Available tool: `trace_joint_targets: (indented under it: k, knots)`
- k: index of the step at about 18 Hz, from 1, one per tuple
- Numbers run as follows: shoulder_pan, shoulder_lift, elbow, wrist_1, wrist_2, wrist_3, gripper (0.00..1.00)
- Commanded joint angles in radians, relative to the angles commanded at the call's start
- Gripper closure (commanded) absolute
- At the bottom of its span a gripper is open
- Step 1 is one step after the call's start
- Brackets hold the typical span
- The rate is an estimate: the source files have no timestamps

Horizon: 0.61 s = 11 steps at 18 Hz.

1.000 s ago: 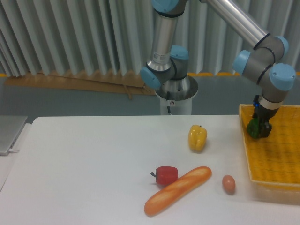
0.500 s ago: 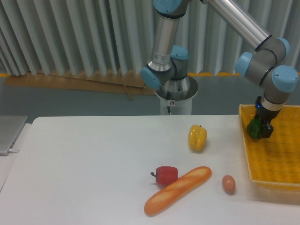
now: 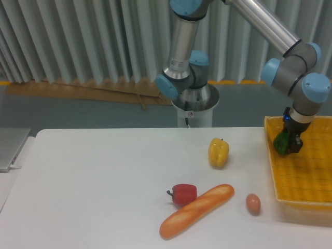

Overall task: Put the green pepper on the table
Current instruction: 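Lower the gripper onto the green pepper and close on it, then lift the green pepper out of the basket and carry it beside the yellow pepper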

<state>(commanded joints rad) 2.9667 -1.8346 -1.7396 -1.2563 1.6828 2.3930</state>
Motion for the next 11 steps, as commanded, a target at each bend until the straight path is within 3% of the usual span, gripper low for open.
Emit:
trace_joint_targets:
  k: [5, 11]
  knots:
    - [-0.015, 0.015, 0.021, -0.003, -0.025, 0.000, 0.46]
    - [-0.080, 0.101, 0.054, -0.014, -0.052, -0.009, 0.46]
